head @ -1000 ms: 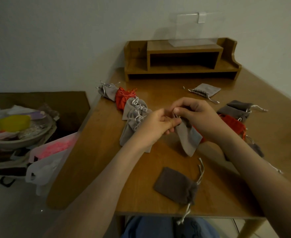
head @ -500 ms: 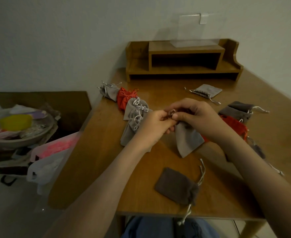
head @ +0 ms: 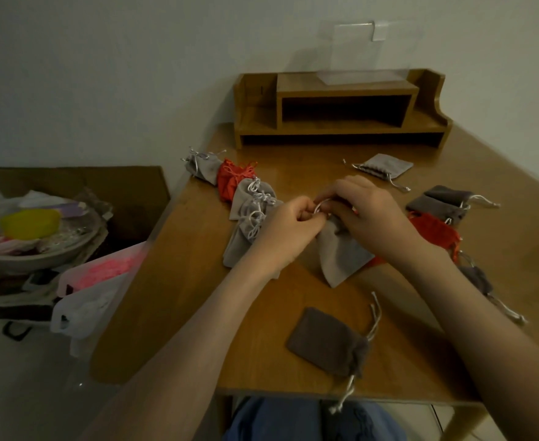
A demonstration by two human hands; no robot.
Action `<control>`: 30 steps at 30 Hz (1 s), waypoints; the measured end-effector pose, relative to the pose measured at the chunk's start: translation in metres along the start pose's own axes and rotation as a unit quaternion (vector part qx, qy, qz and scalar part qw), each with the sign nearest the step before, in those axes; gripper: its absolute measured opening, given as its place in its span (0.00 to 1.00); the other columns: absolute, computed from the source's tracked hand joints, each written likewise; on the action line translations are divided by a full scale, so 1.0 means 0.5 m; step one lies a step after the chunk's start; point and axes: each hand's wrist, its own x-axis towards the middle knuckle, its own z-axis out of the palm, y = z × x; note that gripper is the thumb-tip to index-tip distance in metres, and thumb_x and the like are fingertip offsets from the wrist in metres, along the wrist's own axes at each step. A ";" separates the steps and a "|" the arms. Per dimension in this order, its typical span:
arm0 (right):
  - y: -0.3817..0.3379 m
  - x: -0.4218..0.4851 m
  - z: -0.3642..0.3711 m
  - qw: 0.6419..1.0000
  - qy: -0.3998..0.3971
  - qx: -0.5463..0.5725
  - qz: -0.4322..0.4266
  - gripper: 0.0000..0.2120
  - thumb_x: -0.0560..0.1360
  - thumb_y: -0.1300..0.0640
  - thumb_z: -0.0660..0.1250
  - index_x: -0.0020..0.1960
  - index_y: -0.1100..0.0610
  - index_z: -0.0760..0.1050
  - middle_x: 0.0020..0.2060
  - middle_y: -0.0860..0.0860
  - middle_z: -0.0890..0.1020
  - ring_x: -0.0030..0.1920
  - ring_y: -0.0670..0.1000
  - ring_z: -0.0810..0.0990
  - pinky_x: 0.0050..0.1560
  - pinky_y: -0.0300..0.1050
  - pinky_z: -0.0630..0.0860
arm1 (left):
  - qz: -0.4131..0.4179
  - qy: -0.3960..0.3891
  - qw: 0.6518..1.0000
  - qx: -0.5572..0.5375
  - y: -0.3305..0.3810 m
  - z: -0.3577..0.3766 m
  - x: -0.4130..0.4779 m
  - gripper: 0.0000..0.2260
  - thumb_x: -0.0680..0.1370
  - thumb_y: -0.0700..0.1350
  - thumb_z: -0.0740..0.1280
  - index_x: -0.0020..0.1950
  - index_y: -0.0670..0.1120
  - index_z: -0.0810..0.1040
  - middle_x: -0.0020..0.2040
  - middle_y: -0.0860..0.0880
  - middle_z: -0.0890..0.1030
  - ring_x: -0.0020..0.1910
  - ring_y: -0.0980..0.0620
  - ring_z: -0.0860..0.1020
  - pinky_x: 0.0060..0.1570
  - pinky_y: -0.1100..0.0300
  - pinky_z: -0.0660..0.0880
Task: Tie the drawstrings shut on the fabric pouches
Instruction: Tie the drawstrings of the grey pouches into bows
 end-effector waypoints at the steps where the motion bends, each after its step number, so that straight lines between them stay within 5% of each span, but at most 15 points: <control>1: 0.002 0.001 0.001 1.000 0.006 -0.005 0.004 0.05 0.76 0.63 0.64 0.49 0.61 0.78 0.42 0.51 0.76 0.45 0.48 0.72 0.44 0.34 0.68 | 0.005 0.004 1.000 0.002 0.000 0.001 0.000 0.07 0.79 0.45 0.65 0.41 0.48 0.73 0.31 0.52 0.71 0.33 0.53 0.71 0.35 0.55 0.66; 5: 0.000 -0.004 0.008 0.992 0.006 0.076 0.102 0.03 0.78 0.63 0.62 0.47 0.57 0.71 0.38 0.44 0.72 0.38 0.41 0.72 0.39 0.32 0.68 | 0.015 0.037 0.999 -0.024 -0.002 0.004 0.002 0.05 0.78 0.47 0.67 0.48 0.51 0.72 0.36 0.54 0.76 0.34 0.60 0.76 0.36 0.66 0.71; 10: -0.022 -0.002 0.022 0.953 -0.005 0.247 0.176 0.05 0.81 0.62 0.58 0.47 0.57 0.69 0.38 0.48 0.75 0.35 0.39 0.74 0.38 0.32 0.71 | 0.052 0.032 0.998 0.028 -0.002 0.005 -0.001 0.05 0.78 0.45 0.66 0.44 0.51 0.73 0.33 0.55 0.74 0.29 0.65 0.72 0.30 0.71 0.66; 16: -0.029 0.001 0.015 0.944 -0.004 0.292 0.151 0.09 0.78 0.65 0.61 0.44 0.53 0.71 0.39 0.50 0.76 0.38 0.43 0.76 0.39 0.34 0.74 | -0.004 -0.022 0.998 -0.062 0.004 -0.001 -0.002 0.08 0.77 0.44 0.68 0.55 0.43 0.77 0.34 0.53 0.77 0.30 0.62 0.74 0.30 0.71 0.67; 22: -0.013 0.001 0.017 0.951 0.010 0.268 0.154 0.02 0.75 0.55 0.61 0.44 0.50 0.72 0.42 0.55 0.76 0.42 0.54 0.77 0.43 0.46 0.74 | 0.003 -0.035 0.994 -0.107 0.013 -0.004 -0.007 0.04 0.78 0.39 0.67 0.43 0.46 0.78 0.30 0.52 0.73 0.27 0.63 0.70 0.28 0.72 0.66; 26: -0.019 0.002 0.007 0.935 -0.014 0.318 0.155 0.05 0.79 0.61 0.60 0.48 0.53 0.73 0.41 0.50 0.77 0.41 0.49 0.79 0.42 0.41 0.76 | -0.007 -0.031 0.991 -0.127 0.016 -0.006 -0.006 0.04 0.77 0.39 0.67 0.42 0.44 0.78 0.27 0.55 0.73 0.25 0.64 0.70 0.27 0.72 0.65; 30: -0.006 -0.002 -0.019 0.920 -0.090 0.353 0.144 0.10 0.79 0.58 0.60 0.57 0.50 0.76 0.51 0.49 0.79 0.53 0.45 0.79 0.54 0.37 0.74 | -0.045 -0.040 0.983 -0.176 0.017 -0.010 -0.006 0.04 0.78 0.40 0.66 0.49 0.42 0.80 0.32 0.55 0.80 0.31 0.63 0.76 0.31 0.70 0.70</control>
